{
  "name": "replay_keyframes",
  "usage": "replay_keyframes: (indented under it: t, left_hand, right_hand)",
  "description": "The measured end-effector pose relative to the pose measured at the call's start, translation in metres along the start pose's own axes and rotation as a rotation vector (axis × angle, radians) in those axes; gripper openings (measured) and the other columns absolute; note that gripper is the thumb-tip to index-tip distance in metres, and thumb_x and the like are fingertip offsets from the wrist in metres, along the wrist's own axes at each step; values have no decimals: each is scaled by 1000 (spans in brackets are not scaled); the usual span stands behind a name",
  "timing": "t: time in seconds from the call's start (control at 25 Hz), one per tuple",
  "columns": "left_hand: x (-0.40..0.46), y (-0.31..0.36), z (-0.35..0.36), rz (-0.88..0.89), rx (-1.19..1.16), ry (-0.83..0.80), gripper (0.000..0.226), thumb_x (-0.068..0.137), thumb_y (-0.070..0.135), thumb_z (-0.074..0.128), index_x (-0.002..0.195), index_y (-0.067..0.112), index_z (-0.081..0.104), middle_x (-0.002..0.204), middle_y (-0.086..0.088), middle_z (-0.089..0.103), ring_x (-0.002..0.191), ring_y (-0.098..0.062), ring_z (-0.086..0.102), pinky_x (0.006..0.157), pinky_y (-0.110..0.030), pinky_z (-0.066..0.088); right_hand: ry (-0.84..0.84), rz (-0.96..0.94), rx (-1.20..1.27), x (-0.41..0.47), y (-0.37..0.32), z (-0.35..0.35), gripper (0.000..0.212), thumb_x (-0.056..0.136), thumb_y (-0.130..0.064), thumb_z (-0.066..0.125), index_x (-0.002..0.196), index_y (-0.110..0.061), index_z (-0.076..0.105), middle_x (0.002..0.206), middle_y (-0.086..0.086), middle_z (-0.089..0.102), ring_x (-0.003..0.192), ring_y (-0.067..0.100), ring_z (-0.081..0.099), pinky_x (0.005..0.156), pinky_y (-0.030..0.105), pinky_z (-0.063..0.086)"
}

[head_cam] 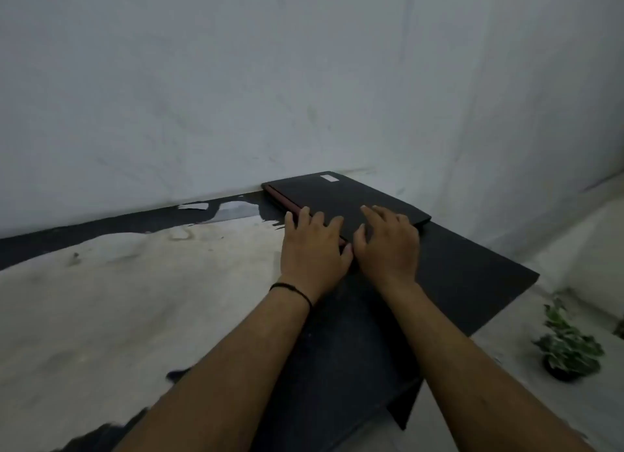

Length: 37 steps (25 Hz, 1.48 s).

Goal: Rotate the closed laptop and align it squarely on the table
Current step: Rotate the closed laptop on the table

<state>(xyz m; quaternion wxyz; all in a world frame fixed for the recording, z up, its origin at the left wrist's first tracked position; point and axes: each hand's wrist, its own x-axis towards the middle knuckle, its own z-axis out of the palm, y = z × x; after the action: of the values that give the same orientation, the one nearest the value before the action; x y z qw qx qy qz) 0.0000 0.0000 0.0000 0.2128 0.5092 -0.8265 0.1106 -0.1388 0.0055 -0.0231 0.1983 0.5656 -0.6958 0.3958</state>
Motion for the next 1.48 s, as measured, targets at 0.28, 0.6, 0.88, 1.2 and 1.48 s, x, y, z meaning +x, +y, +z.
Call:
replay_keyframes:
  t: [0.28, 0.6, 0.88, 1.2, 1.48]
  left_hand:
    - [46, 29, 52, 73, -38, -75, 60, 95, 56, 41, 148, 27, 42, 148, -9, 49, 142, -33, 32, 119, -54, 20]
    - [44, 25, 77, 50, -97, -56, 62, 98, 64, 28, 152, 35, 35, 157, -6, 39, 144, -30, 32, 119, -47, 24]
    - [35, 29, 71, -155, -117, -164, 66, 92, 74, 26, 152, 47, 23, 165, -19, 9, 145, -48, 18, 113, -60, 27]
    - [22, 17, 57, -93, -34, -197, 66, 97, 67, 25, 156, 41, 16, 162, -24, 15, 135, -47, 37, 111, -50, 36]
    - [-23, -39, 36, -45, -6, -172, 64, 97, 66, 25, 155, 40, 22, 161, -14, 27, 132, -38, 44, 100, -47, 46]
  right_hand:
    - [-185, 229, -40, 30, 56, 21, 47, 94, -31, 53, 139, -17, 58, 142, 7, 57, 127, 28, 49, 99, 43, 42]
    - [-370, 518, 25, 55, 81, 41, 74, 89, -58, 44, 152, -21, 39, 164, 8, 23, 146, 33, 27, 118, 48, 20]
    - [-360, 667, 23, 74, 89, 46, 87, 70, -74, 50, 144, -28, 47, 147, 11, 44, 136, 32, 38, 112, 47, 27]
    - [-326, 636, 91, 52, 84, 24, 98, 63, -87, 57, 139, -25, 54, 142, 8, 52, 134, 31, 42, 111, 46, 33]
    - [-246, 617, 82, -9, 36, -7, 90, 69, -80, 65, 140, -25, 51, 142, 10, 47, 132, 31, 44, 110, 45, 32]
